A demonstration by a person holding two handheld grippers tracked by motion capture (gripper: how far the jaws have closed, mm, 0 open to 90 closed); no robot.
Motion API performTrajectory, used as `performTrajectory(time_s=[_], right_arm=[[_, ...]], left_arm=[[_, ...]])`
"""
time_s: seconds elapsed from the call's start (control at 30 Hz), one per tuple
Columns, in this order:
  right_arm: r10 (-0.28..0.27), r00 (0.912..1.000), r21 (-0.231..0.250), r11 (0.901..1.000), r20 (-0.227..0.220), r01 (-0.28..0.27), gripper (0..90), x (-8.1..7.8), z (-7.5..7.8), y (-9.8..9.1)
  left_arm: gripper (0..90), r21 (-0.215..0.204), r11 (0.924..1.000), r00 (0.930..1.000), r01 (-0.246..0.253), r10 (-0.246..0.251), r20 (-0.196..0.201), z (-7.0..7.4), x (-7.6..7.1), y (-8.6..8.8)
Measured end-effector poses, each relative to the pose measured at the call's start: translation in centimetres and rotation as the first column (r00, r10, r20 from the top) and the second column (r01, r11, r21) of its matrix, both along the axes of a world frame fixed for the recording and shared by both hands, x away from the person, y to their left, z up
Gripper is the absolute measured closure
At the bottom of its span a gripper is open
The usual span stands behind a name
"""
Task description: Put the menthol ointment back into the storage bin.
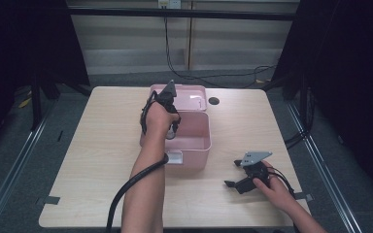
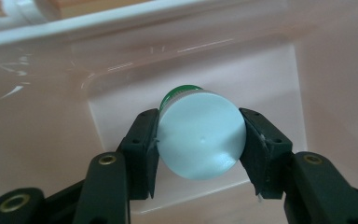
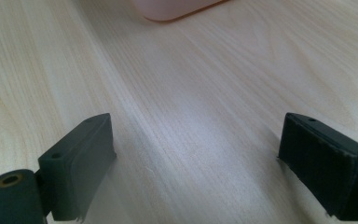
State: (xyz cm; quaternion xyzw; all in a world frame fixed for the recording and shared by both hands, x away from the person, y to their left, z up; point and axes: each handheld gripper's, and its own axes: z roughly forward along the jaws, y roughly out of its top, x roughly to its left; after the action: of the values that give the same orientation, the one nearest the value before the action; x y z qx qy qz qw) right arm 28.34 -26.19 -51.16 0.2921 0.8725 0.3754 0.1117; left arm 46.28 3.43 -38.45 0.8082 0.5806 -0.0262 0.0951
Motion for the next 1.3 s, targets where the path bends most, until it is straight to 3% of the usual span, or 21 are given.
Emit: performTrajectory(time_s=[0.13, 0.83, 1.3], right_arm=[[0.000, 1.0000, 0.000, 1.0000, 0.000, 0.000, 9.7, 0.0, 0.0, 0.0], [0.000, 1.0000, 0.000, 1.0000, 0.000, 0.000, 9.7, 0.0, 0.0, 0.0], [0.000, 1.0000, 0.000, 1.0000, -0.001, 0.000, 9.7, 0.0, 0.0, 0.0]], left_arm=[[50.4, 0.006, 0.9999, 0.9997, -0.015, 0.015, 0.020, -0.4, 0.1, -0.2], [50.4, 0.023, 0.9997, 0.9990, 0.003, -0.004, 0.045, -2.4, 0.4, -1.0], [50.3, 0.029, 0.9995, 0.9972, -0.011, 0.009, 0.074, -3.2, 0.5, -1.1]])
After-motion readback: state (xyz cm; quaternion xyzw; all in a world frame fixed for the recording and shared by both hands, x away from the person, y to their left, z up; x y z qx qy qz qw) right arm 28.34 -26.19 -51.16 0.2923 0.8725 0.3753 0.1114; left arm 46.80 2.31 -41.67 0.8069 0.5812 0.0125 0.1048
